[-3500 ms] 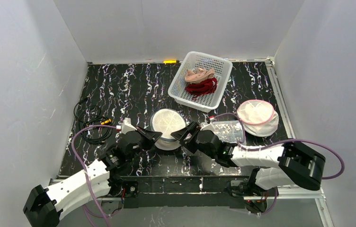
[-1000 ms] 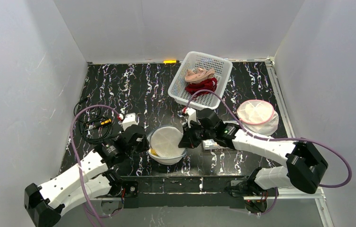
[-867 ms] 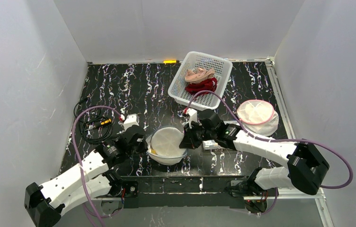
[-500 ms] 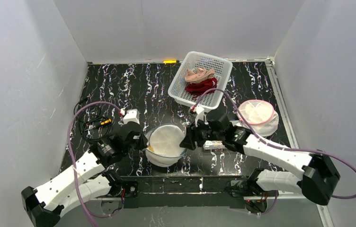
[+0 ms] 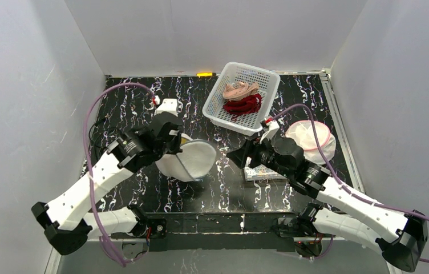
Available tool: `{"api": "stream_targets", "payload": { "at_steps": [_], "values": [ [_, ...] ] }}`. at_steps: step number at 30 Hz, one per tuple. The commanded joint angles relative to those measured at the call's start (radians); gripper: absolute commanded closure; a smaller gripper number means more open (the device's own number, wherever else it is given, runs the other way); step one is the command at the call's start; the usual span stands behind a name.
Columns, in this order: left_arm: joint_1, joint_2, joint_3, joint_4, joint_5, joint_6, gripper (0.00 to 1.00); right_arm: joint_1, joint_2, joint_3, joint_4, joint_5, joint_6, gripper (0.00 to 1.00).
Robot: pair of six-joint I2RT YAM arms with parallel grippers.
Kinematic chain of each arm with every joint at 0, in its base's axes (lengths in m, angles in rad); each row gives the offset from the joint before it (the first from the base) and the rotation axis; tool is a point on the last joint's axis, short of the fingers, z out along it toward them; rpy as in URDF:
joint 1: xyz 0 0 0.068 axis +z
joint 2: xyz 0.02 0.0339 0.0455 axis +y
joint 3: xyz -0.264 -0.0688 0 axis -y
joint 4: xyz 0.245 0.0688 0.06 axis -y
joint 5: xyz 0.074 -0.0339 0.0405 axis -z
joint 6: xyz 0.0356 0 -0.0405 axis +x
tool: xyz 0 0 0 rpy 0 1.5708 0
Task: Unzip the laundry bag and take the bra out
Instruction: Open the laundry bag at the center of the board.
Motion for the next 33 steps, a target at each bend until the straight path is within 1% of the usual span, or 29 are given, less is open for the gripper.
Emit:
{"api": "stream_targets", "payload": {
  "at_steps": [1, 4, 6, 8, 11, 17, 23, 25, 28, 33],
  "values": [
    [-0.057, 0.103, 0.099, -0.113, -0.117, 0.048, 1.00, -0.004, -0.017, -0.070, 0.090, 0.103, 0.168, 0.26],
    [-0.112, 0.203, 0.129, -0.175, -0.248, 0.020, 1.00, -0.005, -0.007, -0.109, 0.125, 0.109, 0.267, 0.26],
    [-0.131, 0.263, 0.166, -0.245, -0.324, -0.020, 1.00, -0.005, 0.001, -0.129, 0.157, 0.100, 0.323, 0.26],
    [-0.137, 0.308, 0.194, -0.277, -0.335, -0.061, 1.00, -0.005, 0.016, -0.142, 0.215, 0.089, 0.359, 0.26],
    [-0.140, 0.301, 0.186, -0.228, -0.253, -0.094, 1.00, -0.002, 0.054, -0.117, 0.254, 0.084, 0.377, 0.25],
    [-0.140, 0.235, 0.070, 0.006, -0.005, -0.121, 1.00, 0.007, 0.176, -0.048, 0.299, 0.059, 0.383, 0.23],
    [-0.139, 0.193, -0.055, 0.204, 0.145, -0.171, 1.00, 0.010, 0.256, -0.041, 0.389, 0.011, 0.467, 0.23],
    [-0.139, 0.187, -0.084, 0.242, 0.169, -0.188, 1.00, 0.014, 0.273, -0.031, 0.386, 0.004, 0.492, 0.23],
    [-0.138, 0.184, -0.106, 0.262, 0.169, -0.221, 1.00, 0.020, 0.286, -0.021, 0.347, 0.017, 0.516, 0.25],
    [-0.139, 0.181, -0.117, 0.221, 0.099, -0.282, 1.00, 0.027, 0.234, 0.005, 0.202, 0.086, 0.495, 0.26]
  ]
}}
